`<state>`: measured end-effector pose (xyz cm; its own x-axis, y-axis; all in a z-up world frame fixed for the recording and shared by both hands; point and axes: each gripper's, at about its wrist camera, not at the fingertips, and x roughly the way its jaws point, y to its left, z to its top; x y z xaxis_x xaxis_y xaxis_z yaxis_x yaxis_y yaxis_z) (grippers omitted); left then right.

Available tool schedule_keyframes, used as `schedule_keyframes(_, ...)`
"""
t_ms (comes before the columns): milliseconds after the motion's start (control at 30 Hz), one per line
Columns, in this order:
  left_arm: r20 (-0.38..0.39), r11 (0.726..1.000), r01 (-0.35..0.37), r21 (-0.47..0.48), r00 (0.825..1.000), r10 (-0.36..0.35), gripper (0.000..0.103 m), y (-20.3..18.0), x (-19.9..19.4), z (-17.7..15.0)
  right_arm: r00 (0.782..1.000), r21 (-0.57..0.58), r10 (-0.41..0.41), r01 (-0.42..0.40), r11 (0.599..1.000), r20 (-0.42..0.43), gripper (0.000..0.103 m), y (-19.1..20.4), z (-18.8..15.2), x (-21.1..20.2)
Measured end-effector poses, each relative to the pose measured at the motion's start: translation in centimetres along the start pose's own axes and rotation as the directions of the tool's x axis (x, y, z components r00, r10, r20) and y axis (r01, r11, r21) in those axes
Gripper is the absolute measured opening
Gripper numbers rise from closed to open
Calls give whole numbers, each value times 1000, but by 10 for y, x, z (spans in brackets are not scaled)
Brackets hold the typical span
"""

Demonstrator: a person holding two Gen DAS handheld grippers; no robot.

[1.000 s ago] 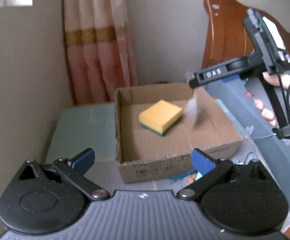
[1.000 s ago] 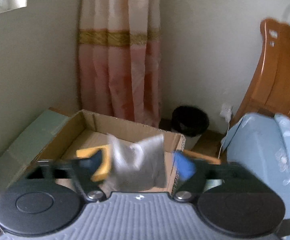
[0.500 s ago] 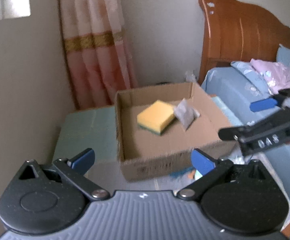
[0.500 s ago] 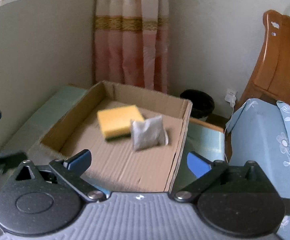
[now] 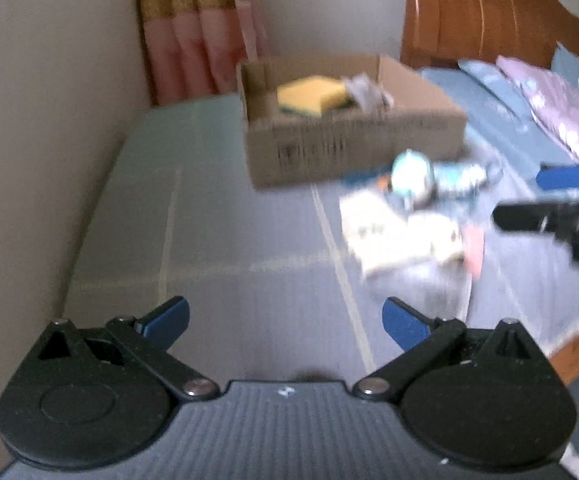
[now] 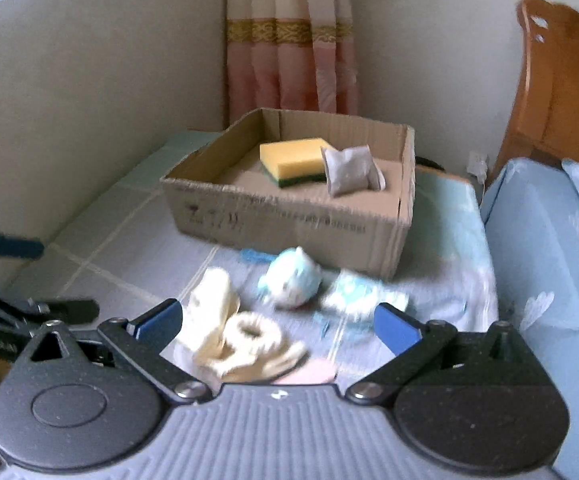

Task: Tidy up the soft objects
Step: 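Move the left tool to the brown hair tie and grasp it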

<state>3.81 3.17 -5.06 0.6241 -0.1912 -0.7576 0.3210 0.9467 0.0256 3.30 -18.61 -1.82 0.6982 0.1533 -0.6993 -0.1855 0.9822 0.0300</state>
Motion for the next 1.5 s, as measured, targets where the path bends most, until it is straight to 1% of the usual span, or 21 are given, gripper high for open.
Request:
schedule_keyframes(100, -51, 1000, 4, 23, 999, -3, 102, -1, 5, -21, 1000, 47, 10, -9, 999, -17, 103, -3, -15, -4)
schedule_keyframes(200, -93, 999, 25, 45, 995, -21, 102, -3, 10, -38, 1000, 67, 3, -2, 998, -22, 103, -5, -23, -9)
schedule_keyframes(267, -104, 999, 11, 51, 995, -5, 103, -4, 13, -46, 1000, 72, 5, -3, 997, -20, 103, -5, -25, -12)
schedule_keyframes(333, -81, 999, 12, 32, 997, -10, 102, 0, 10, -50, 1000, 71, 2, 0, 997, -19, 103, -5, -25, -14)
schedule_keyframes(400, -78, 1000, 8, 17, 997, -7, 102, 5, 9, -52, 1000, 61, -5, 6, 998, -17, 103, -3, -25, -15)
schedule_keyframes(533, -59, 999, -32, 1, 998, 32, 101, 14, 8, -54, 1000, 57, -2, 4, 998, -28, 103, 1, -25, -11)
schedule_keyframes(567, -52, 999, -41, 2, 998, 41, 95, 14, 6, -54, 999, 57, 3, -1, 998, -34, 103, 3, -26, -10)
schedule_keyframes(600, -43, 999, -37, 5, 998, 37, 86, 13, 4, -54, 999, 55, 7, -5, 998, -42, 103, 4, -27, -7)
schedule_keyframes(633, -37, 1000, -25, 10, 999, 26, 81, 12, 2, -54, 999, 52, 12, -9, 999, -52, 103, 7, -28, -5)
schedule_keyframes(667, -29, 1000, -16, 17, 999, 16, 74, 10, 1, -54, 998, 49, 16, -13, 999, -64, 103, 9, -31, -2)
schedule_keyframes(700, -17, 1000, -11, 26, 1000, 11, 69, 7, 0, -55, 997, 43, 21, -17, 999, -76, 103, 12, -33, 0)
schedule_keyframes(767, 2, 999, -17, 38, 1000, 17, 65, 3, 0, -55, 995, 35, 29, -26, 999, -97, 103, 16, -39, 5)
schedule_keyframes(800, 9, 999, -17, 41, 1000, 17, 60, 1, 0, -55, 994, 32, 33, -30, 999, -108, 103, 18, -42, 7)
schedule_keyframes(833, 13, 999, -11, 39, 1000, 10, 57, 0, 0, -55, 992, 28, 36, -33, 999, -119, 103, 19, -45, 9)
schedule_keyframes(900, 15, 1000, 16, 17, 1000, -16, 42, 1, 1, -53, 990, 18, 30, -28, 999, -138, 103, 22, -52, 13)
schedule_keyframes(933, 14, 1000, 30, 3, 999, -30, 39, 1, 3, -51, 989, 12, 26, -25, 1000, -144, 103, 23, -54, 14)
schedule_keyframes(1000, 18, 1000, 24, -6, 1000, -24, 39, -1, 5, -49, 988, 6, 17, -17, 1000, -152, 103, 24, -57, 15)
schedule_keyframes(1133, 26, 1000, 12, 3, 1000, -12, 38, -5, 11, -42, 988, 0, -12, 12, 1000, -152, 103, 21, -57, 16)
schedule_keyframes(1267, 28, 1000, 8, -22, 1000, -7, 38, -3, 20, -33, 986, -13, -79, 78, 997, -149, 103, 15, -55, 17)
schedule_keyframes(1400, 30, 999, -3, -43, 1000, 4, 38, -1, 31, -22, 975, -9, -152, 153, 988, -161, 103, 5, -56, 26)
schedule_keyframes(1500, 30, 999, 1, -50, 1000, 0, 38, 2, 36, -18, 968, 15, -191, 196, 980, -163, 103, -4, -53, 32)
